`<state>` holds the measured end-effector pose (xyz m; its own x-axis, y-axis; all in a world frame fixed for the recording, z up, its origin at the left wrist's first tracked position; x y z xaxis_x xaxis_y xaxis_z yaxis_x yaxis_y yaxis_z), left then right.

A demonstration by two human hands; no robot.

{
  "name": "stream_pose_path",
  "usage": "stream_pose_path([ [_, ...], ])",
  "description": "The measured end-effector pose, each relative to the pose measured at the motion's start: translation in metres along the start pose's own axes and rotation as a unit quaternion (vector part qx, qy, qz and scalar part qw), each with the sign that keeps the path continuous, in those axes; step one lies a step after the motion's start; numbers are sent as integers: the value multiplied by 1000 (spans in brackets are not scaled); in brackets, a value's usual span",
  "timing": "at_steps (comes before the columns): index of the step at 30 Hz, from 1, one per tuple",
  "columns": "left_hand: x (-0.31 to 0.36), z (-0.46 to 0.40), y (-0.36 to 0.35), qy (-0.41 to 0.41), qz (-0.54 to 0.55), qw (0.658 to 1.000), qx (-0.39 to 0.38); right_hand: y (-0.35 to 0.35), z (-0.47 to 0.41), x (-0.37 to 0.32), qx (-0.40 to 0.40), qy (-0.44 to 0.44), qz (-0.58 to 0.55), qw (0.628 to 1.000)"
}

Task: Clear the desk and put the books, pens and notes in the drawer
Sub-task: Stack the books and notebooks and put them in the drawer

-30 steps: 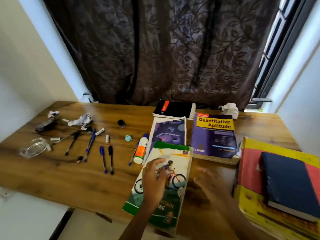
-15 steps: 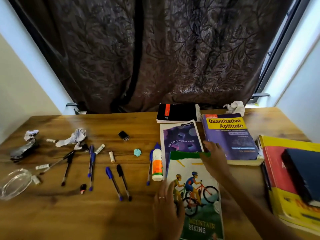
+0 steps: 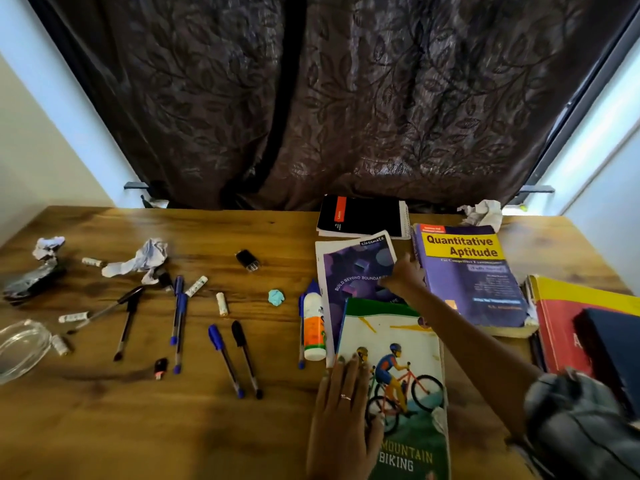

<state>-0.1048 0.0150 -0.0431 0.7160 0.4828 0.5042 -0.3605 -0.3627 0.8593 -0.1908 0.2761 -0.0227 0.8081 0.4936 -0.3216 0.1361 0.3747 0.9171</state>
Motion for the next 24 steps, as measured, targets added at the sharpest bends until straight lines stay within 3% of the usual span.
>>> stream_pose_path([
  [7, 5, -3, 5, -3, 6, 1000, -7, -21, -10, 2, -116, -55, -75, 989],
  [11, 3, -3, 4, -1, 5, 1000, -9, -15, -25, -1, -83, -18, -147, 985],
  [15, 3, -2, 4, -10, 10, 1000, -3, -2, -9, -11, -101, 11, -188, 977],
  [17, 4, -3, 4, -17, 9, 1000, -3, 10, -4, -12, -71, 27, -200, 977],
  [24, 9, -3, 8, -29, 14, 999, 12, 117, 23, -10, 185, 60, -241, 951],
])
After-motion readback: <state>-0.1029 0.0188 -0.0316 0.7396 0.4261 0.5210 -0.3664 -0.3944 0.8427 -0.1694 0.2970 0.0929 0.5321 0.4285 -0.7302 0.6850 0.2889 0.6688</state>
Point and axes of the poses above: each hand's wrist, its own z-axis away from the middle knuckle, its own y-axis out of the back of the hand, x = y × z, the point moved 10 cm from there along -z, towards the middle knuckle, and after that the axes turned 14 degrees about z, right-handed, at the moved point
